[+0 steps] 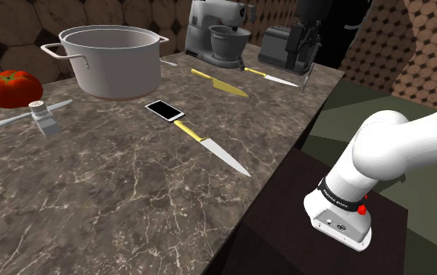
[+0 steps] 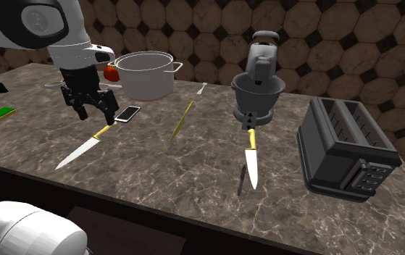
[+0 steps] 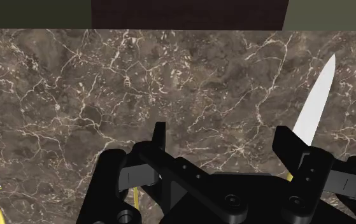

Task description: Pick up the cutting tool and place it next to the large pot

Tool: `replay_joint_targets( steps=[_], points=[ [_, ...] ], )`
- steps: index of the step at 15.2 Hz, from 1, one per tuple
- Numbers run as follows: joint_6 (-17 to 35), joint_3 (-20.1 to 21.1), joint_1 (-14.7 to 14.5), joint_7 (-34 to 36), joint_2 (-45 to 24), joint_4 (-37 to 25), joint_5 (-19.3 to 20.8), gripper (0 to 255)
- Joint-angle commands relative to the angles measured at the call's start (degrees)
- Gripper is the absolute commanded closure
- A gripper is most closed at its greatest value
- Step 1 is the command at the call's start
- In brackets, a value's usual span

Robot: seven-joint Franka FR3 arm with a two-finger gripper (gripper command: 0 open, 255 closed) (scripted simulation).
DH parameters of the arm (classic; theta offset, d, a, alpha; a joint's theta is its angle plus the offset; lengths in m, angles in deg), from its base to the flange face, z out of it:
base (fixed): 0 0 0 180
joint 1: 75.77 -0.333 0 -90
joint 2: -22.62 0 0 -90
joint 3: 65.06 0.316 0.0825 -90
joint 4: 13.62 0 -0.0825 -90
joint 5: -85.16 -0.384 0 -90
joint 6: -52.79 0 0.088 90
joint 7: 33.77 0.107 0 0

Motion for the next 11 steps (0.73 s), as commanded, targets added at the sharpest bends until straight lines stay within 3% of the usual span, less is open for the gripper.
replay_joint_targets(
  steps=[1, 11],
  points=[
    [0.0, 0.0, 0.0, 0.0, 0.0, 0.0, 0.0, 0],
    [12.9, -10.2, 3.2, -12.0, -8.0, 3.0, 8.4, 0]
  ],
)
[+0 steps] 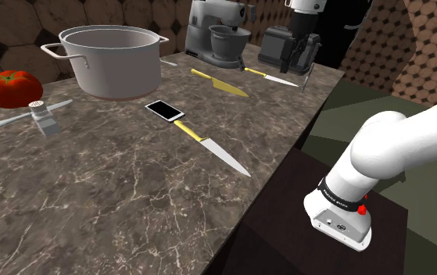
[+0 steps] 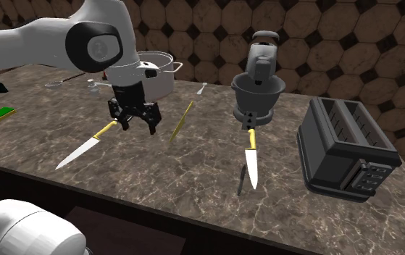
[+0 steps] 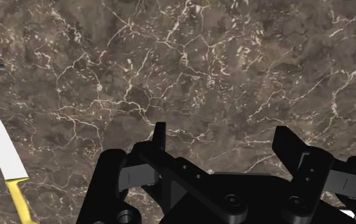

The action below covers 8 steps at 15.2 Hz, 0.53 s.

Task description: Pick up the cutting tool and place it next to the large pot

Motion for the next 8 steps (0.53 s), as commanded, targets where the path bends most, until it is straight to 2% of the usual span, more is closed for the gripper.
replay_joint_targets(
  steps=[1, 8],
  points=[
    [2.7, -2.0, 0.6, -2.3, -2.3, -0.1, 1.4, 0],
    [11.9, -9.0, 2.0, -10.2, -12.4, -3.0, 4.4, 0]
  ],
)
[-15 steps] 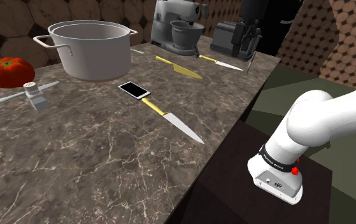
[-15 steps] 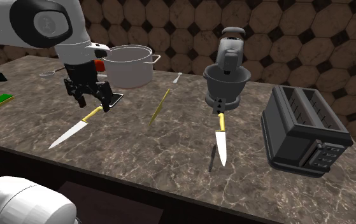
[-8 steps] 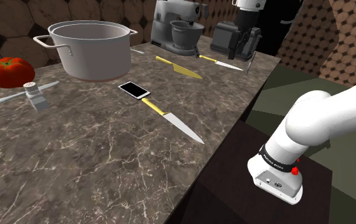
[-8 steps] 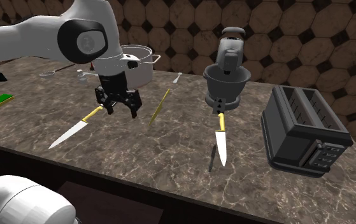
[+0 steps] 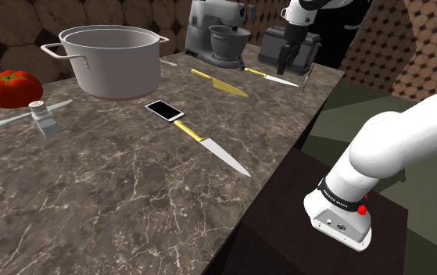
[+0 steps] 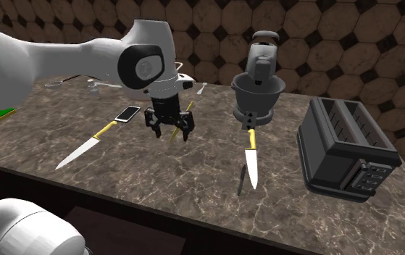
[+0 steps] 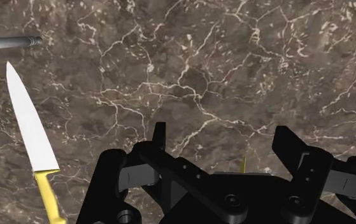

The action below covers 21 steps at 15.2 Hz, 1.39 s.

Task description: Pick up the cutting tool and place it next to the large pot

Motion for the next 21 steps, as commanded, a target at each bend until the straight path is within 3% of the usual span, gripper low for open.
replay_joint_targets(
  steps=[1, 10, 16, 21],
  points=[
    [2.6, -2.0, 0.2, -2.3, -3.8, -1.8, 0.4, 0],
    [12.3, -10.0, 0.9, -14.0, -20.8, -11.3, -2.6, 0],
    [16.0, -13.3, 2.8, -23.1, -34.0, -21.1, -9.1, 0],
    [16.8, -13.7, 6.6, -30.3, -45.5, -31.7, -15.8, 0]
  ],
)
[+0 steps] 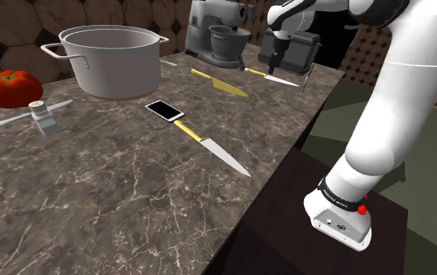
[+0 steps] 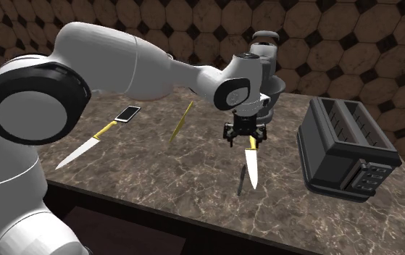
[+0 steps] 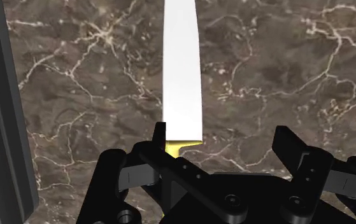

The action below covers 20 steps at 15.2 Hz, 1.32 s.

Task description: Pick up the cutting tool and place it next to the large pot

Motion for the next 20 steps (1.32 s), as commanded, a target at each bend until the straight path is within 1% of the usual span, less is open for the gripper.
replay_joint_targets(
  steps=[1, 2, 10, 17, 18, 20],
  points=[
    [-0.2, 0.2, 1.9, -2.8, -4.9, -4.9, -2.7, 0],
    [-0.3, 0.4, 2.4, -3.3, -5.9, -6.0, -3.2, 0],
    [4.3, 1.1, 3.2, -4.3, -8.9, -4.1, -4.9, 0],
    [4.3, 1.1, 3.2, -4.3, -8.9, -4.1, -4.9, 0],
    [4.3, 1.1, 3.2, -4.3, -8.9, -4.1, -4.9, 255],
    [4.3, 1.1, 3.3, -4.4, -8.9, -4.2, -4.9, 255]
  ],
)
